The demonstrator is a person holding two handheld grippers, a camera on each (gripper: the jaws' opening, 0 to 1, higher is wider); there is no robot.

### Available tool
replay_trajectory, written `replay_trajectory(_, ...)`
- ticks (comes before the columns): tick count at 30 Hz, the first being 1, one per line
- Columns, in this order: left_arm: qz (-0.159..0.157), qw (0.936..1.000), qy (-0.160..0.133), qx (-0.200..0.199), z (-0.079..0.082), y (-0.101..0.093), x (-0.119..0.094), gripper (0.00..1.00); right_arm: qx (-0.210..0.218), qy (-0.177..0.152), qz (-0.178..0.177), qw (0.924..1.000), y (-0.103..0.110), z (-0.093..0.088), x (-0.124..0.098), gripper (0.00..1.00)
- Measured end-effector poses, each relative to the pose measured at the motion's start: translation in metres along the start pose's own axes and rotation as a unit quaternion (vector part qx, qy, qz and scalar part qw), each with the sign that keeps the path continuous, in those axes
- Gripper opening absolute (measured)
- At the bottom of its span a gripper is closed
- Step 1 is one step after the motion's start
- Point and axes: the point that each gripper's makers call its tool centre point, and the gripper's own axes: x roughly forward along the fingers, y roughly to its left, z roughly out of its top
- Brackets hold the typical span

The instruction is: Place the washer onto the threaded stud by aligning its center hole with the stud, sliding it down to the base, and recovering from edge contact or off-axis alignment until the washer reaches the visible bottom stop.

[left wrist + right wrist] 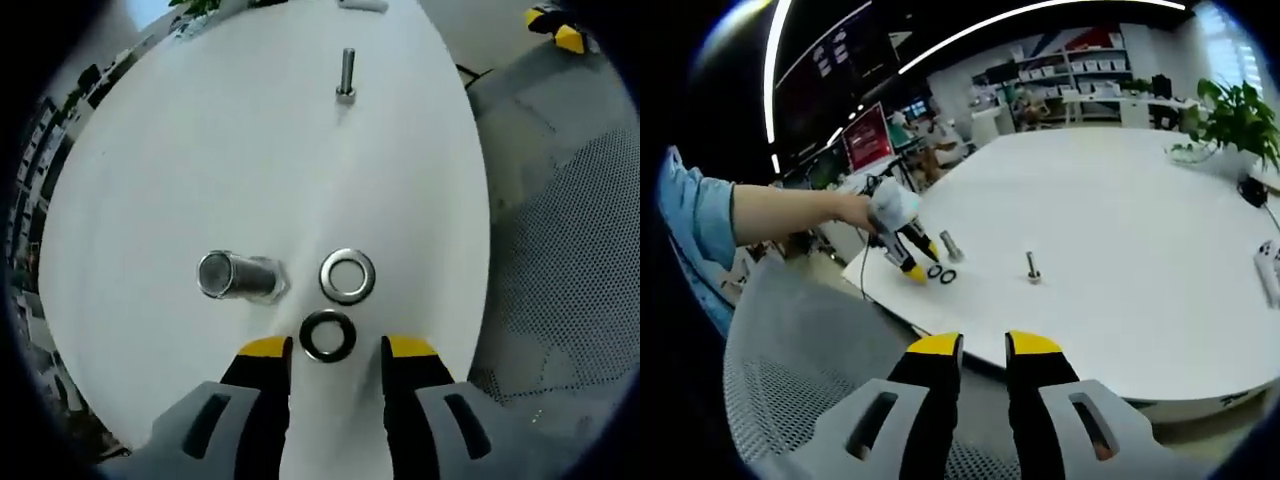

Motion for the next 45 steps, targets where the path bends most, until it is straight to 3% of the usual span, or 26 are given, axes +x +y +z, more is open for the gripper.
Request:
replay_trajectory(1, 0.009, 0.9991, -0.004, 0.04, 0.004, 0.004, -0.002, 0.33, 0.0, 0.0, 0.0, 1.0, 0.0, 0.0, 0.0, 0.2)
replay_trajectory(3, 0.012, 0.9998, 0.001, 0.013, 0.004, 0.005, -0.003, 0.32, 0.001, 0.001, -0.001, 1.0, -0.001, 0.0, 0.0, 0.2)
replay_trajectory(14, 0.015, 0.9997, 0.018, 0.006, 0.004, 0.005, -0.001, 0.32, 0.004, 0.001, -0.005, 1.0, -0.002, -0.001, 0.0, 0.19)
replay_trajectory(16, 0.018, 0.9997, 0.018, 0.002, 0.005, 0.005, -0.001, 0.27, 0.005, 0.0, -0.005, 1.0, -0.002, -0.001, 0.0, 0.19)
replay_trajectory(17, 0.025, 0.9992, 0.011, -0.03, 0.006, 0.006, -0.001, 0.21, 0.005, 0.0, -0.005, 1.0, -0.002, -0.001, 0.0, 0.18)
replay_trajectory(18, 0.032, 0.9985, 0.014, -0.042, 0.005, 0.007, -0.002, 0.21, 0.005, 0.0, -0.004, 1.0, -0.002, -0.001, 0.0, 0.18)
replay_trajectory(20, 0.027, 0.9995, 0.007, -0.013, 0.005, 0.005, -0.001, 0.21, 0.004, 0.001, -0.004, 1.0, -0.002, -0.001, 0.0, 0.18)
replay_trajectory(27, 0.044, 0.9968, -0.027, -0.062, 0.004, 0.004, -0.003, 0.2, 0.003, 0.002, -0.002, 1.0, -0.002, -0.001, 0.0, 0.17)
replay_trajectory(29, 0.05, 0.996, -0.037, -0.064, 0.002, 0.004, -0.004, 0.2, 0.003, 0.001, -0.002, 1.0, -0.002, -0.001, 0.0, 0.17)
replay_trajectory(34, 0.068, 0.9966, -0.029, -0.038, -0.007, 0.004, -0.008, 0.19, 0.002, 0.002, -0.001, 1.0, -0.002, -0.001, 0.0, 0.17)
replay_trajectory(38, 0.07, 0.9931, -0.05, -0.079, -0.004, 0.006, -0.019, 0.19, 0.002, 0.003, 0.001, 1.0, -0.001, -0.002, 0.0, 0.16)
replay_trajectory(45, 0.082, 0.9907, -0.076, -0.077, 0.006, 0.01, -0.051, 0.19, 0.001, 0.003, 0.0, 1.0, -0.002, -0.001, 0.0, 0.16)
